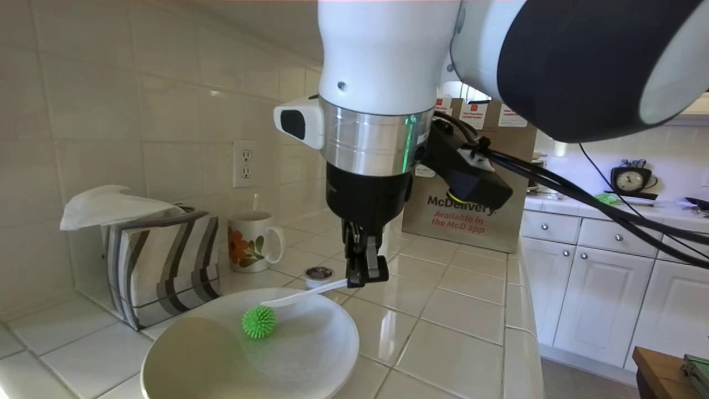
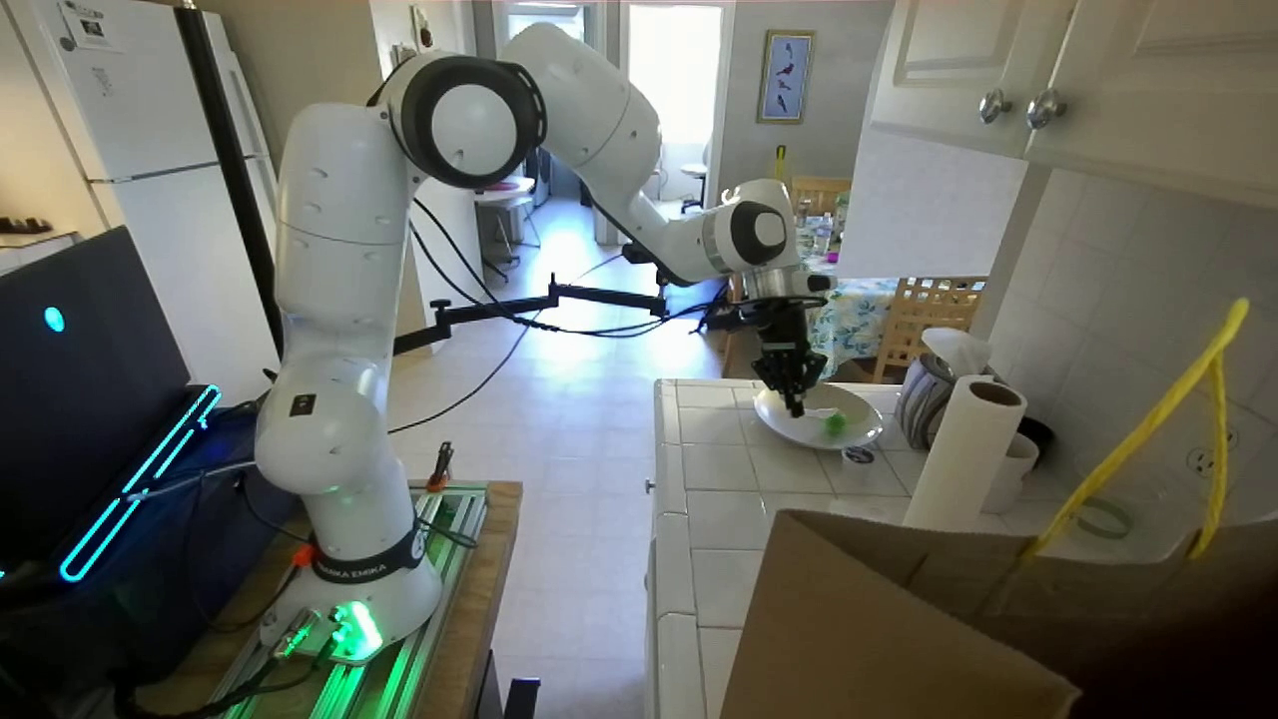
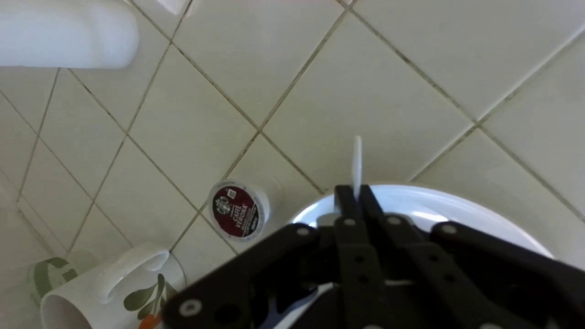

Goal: Pick up the plastic knife and try to cut the green object on the plate

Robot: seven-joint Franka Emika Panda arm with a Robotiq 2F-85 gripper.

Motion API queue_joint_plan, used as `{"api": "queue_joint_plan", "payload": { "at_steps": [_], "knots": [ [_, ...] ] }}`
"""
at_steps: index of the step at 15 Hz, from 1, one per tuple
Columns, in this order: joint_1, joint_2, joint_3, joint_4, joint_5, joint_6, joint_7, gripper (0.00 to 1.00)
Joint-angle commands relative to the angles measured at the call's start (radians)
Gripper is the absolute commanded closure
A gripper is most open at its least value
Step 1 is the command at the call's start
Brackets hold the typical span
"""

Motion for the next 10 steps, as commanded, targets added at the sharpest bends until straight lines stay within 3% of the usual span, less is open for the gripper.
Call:
{"api": "queue_joint_plan", "payload": {
  "at_steps": [1,10],
  "knots": [
    [-0.003,0.002,0.007,0.001,-0.004,0.006,0.007,0.99],
    [-0.006,0.107,-0.008,0.112,-0.006,0.046,-0.012,0.99]
  ]
}}
